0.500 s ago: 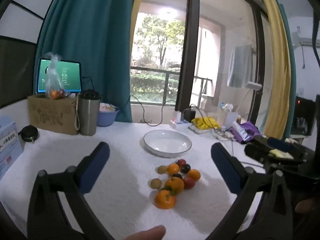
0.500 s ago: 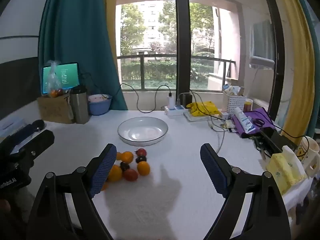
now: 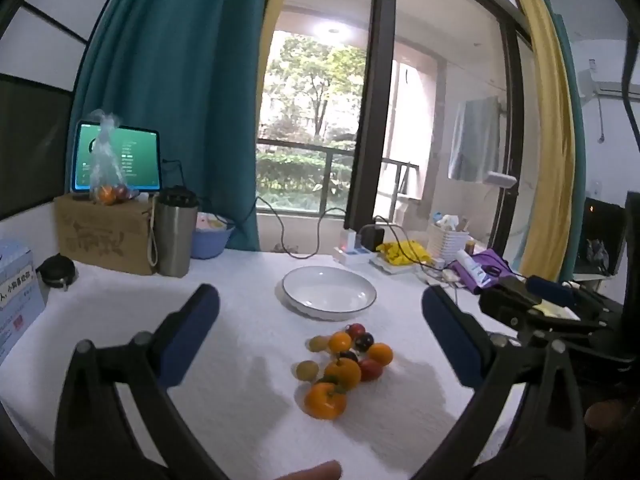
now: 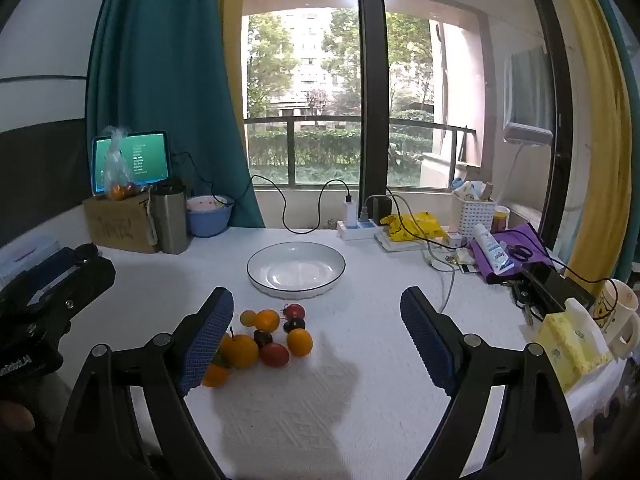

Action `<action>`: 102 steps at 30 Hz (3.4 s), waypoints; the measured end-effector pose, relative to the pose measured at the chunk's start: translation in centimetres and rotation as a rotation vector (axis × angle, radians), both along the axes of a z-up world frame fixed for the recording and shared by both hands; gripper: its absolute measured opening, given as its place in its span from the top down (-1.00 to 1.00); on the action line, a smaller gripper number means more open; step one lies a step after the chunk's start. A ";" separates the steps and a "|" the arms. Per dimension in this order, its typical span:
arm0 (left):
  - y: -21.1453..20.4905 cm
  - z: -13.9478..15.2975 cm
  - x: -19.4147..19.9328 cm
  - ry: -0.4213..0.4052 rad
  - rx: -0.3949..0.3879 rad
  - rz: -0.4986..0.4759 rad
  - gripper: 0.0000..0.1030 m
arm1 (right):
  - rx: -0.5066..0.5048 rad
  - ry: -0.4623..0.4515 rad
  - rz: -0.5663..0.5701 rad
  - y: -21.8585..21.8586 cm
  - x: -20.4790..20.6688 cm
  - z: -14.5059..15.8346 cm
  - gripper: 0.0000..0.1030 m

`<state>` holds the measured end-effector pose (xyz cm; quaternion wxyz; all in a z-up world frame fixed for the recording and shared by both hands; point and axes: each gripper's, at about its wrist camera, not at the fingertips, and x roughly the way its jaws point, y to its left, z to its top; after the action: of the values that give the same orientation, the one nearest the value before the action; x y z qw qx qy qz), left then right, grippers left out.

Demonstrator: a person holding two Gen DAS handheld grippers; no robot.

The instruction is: Organize fruits

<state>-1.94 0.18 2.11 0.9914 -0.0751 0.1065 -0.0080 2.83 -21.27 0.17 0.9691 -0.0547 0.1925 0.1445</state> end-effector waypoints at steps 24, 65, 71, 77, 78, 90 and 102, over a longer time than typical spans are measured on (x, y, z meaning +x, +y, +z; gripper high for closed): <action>0.1 -1.2 0.8 -0.020 0.042 0.042 -0.99 | -0.002 -0.010 -0.003 -0.2 -0.4 0.2 -0.71; 0.0 -1.2 0.4 0.008 0.006 0.006 -0.98 | -0.013 -0.020 -0.006 0.0 -0.6 0.1 -0.71; 0.0 -1.3 0.3 0.013 0.008 0.000 -0.98 | -0.013 -0.020 -0.006 0.0 -0.6 0.1 -0.71; -0.1 -1.5 0.7 0.029 0.006 -0.007 -0.98 | -0.016 -0.007 -0.005 0.0 -0.3 -0.4 -0.71; -0.2 -1.7 0.8 0.036 0.007 -0.010 -0.98 | -0.016 -0.005 -0.004 -0.1 -0.2 -0.5 -0.71; -1.1 -6.0 4.7 0.220 0.022 -0.074 -0.97 | -0.028 0.075 -0.022 -0.9 3.0 -3.5 -0.71; -2.5 -12.1 10.2 0.486 0.028 -0.153 -0.31 | -0.001 0.240 0.005 -1.1 6.7 -7.7 -0.70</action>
<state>8.27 -2.35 -10.01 0.9342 -0.0526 0.3471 -0.0634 9.53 -22.36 -7.56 0.9387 -0.0379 0.3068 0.1525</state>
